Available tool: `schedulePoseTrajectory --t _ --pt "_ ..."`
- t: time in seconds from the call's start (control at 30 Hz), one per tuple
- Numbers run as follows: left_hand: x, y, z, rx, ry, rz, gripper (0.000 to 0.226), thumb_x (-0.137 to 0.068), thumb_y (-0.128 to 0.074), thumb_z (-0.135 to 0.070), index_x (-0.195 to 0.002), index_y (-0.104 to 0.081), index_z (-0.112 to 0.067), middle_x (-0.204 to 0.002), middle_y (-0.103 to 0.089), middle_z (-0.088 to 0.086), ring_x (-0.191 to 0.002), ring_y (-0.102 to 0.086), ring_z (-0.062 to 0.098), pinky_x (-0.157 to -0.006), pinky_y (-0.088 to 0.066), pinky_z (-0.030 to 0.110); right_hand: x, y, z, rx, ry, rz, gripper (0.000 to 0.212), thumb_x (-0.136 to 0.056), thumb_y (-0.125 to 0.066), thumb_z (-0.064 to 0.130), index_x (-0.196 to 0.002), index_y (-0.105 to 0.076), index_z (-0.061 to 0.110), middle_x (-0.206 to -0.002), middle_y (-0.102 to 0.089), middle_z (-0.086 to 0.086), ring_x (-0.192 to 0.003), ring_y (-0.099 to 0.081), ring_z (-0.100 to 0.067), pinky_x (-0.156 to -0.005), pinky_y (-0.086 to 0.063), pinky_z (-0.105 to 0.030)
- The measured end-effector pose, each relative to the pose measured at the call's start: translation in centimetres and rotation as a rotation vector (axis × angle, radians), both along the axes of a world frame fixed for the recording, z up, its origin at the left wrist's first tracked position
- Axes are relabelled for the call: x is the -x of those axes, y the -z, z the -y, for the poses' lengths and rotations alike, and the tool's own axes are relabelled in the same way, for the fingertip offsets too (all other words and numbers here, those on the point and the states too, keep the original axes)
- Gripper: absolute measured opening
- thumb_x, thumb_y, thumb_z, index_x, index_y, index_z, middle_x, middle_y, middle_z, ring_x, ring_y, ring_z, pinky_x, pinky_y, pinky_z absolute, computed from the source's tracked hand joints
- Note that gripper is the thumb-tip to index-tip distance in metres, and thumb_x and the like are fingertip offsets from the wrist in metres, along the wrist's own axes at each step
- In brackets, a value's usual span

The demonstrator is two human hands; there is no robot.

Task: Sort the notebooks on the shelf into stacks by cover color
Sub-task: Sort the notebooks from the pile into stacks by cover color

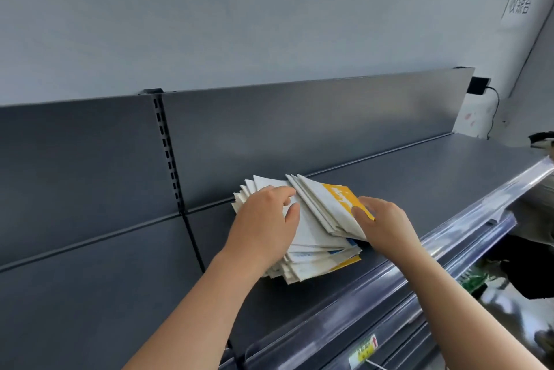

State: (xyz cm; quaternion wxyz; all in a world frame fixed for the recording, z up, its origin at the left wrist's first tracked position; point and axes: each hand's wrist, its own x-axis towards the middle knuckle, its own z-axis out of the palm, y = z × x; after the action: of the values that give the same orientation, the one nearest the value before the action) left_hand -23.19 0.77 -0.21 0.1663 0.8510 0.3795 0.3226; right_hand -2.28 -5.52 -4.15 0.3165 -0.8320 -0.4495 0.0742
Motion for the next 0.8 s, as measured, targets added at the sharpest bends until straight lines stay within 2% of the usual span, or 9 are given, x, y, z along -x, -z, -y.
schedulePoseTrajectory --t 0.07,0.1,0.17,0.27,0.4,0.5,0.6,0.73,0.8 --pt "-2.3 0.4 -0.3 0.058 -0.043 -0.013 0.022 -0.095 -0.047 -0.027 -0.101 -0.065 -0.015 -0.098 -0.066 -0.002 -0.095 -0.06 0.016 -0.083 -0.05 0.035 -2.7 0.9 -1.0 0.09 -0.027 -0.055 0.032 -0.093 -0.047 0.035 -0.111 -0.06 0.013 -0.108 -0.062 -0.007 -0.095 -0.053 -0.023 -0.076 -0.039 -0.03" --pt "-3.3 0.6 -0.4 0.091 -0.074 -0.02 0.02 -0.094 -0.047 -0.027 -0.09 -0.062 -0.015 -0.094 -0.067 -0.001 -0.091 -0.061 0.018 -0.08 -0.052 0.036 -3.7 1.4 -1.4 0.129 -0.059 -0.075 0.026 -0.093 -0.047 0.033 -0.098 -0.06 0.011 -0.092 -0.058 -0.006 -0.09 -0.053 -0.025 -0.072 -0.039 -0.031" --pt "-5.0 1.1 -0.7 0.158 -0.131 -0.039 0.02 -0.093 -0.048 -0.03 -0.088 -0.064 -0.019 -0.092 -0.068 -0.005 -0.088 -0.063 0.016 -0.077 -0.053 0.033 -4.9 2.2 -1.9 0.152 -0.152 -0.08 0.029 -0.093 -0.045 0.032 -0.079 -0.05 0.007 -0.073 -0.051 -0.007 -0.076 -0.05 -0.03 -0.062 -0.036 -0.032" --pt "-7.0 1.6 -0.8 0.2 -0.239 -0.104 0.03 -0.093 -0.049 -0.039 -0.085 -0.067 -0.016 -0.082 -0.069 -0.004 -0.08 -0.063 0.016 -0.07 -0.053 0.033 -6.0 2.5 -2.2 0.138 -0.316 -0.084 0.027 -0.095 -0.043 0.034 -0.088 -0.055 0.011 -0.081 -0.056 -0.008 -0.079 -0.055 -0.029 -0.059 -0.034 -0.029" --pt "-8.7 1.6 -0.8 0.223 -0.422 -0.161 0.038 -0.085 -0.055 -0.053 -0.072 -0.062 -0.019 -0.068 -0.064 -0.006 -0.065 -0.057 0.01 -0.05 -0.037 0.026 -6.0 2.3 -2.2 0.086 -0.506 -0.167 0.024 -0.096 -0.047 0.036 -0.115 -0.06 0.029 -0.102 -0.059 0.012 -0.087 -0.059 -0.013 -0.07 -0.043 -0.022" --pt "-9.2 1.2 -0.6 0.274 -0.489 -0.117 0.029 -0.086 -0.059 -0.038 -0.063 -0.051 -0.02 -0.061 -0.056 -0.008 -0.058 -0.051 0.009 -0.048 -0.03 0.025 -6.9 2.3 -2.5 0.077 -0.525 -0.204 0.029 -0.096 -0.048 0.036 -0.124 -0.056 0.034 -0.106 -0.058 0.015 -0.094 -0.06 -0.011 -0.077 -0.045 -0.023" --pt "-9.1 1.0 -0.5 0.27 -0.574 0.01 0.024 -0.087 -0.053 -0.023 -0.065 -0.043 -0.018 -0.061 -0.05 -0.007 -0.055 -0.044 0.011 -0.048 -0.027 0.026 -8.6 2.7 -2.8 0.094 -0.438 -0.147 0.034 -0.097 -0.042 0.034 -0.128 -0.053 0.025 -0.114 -0.061 0.004 -0.104 -0.057 -0.021 -0.08 -0.045 -0.029" --pt "-9.5 1.0 -0.2 0.283 -0.607 0.094 0.013 -0.089 -0.047 -0.021 -0.078 -0.043 -0.014 -0.07 -0.049 -0.004 -0.059 -0.044 0.011 -0.048 -0.027 0.027 -8.8 3.0 -2.9 0.139 -0.491 -0.171 0.029 -0.1 -0.037 0.03 -0.118 -0.056 0.016 -0.1 -0.062 -0.003 -0.08 -0.056 -0.015 -0.067 -0.043 -0.026" --pt "-9.7 1.1 0.0 0.325 -0.599 0.104 0.016 -0.088 -0.048 -0.022 -0.075 -0.041 -0.015 -0.067 -0.048 -0.004 -0.057 -0.042 0.012 -0.048 -0.027 0.027 -8.2 2.7 -2.9 0.121 -0.532 -0.252 0.033 -0.101 -0.036 0.029 -0.129 -0.053 0.025 -0.112 -0.057 0.004 -0.089 -0.055 -0.012 -0.072 -0.042 -0.022"
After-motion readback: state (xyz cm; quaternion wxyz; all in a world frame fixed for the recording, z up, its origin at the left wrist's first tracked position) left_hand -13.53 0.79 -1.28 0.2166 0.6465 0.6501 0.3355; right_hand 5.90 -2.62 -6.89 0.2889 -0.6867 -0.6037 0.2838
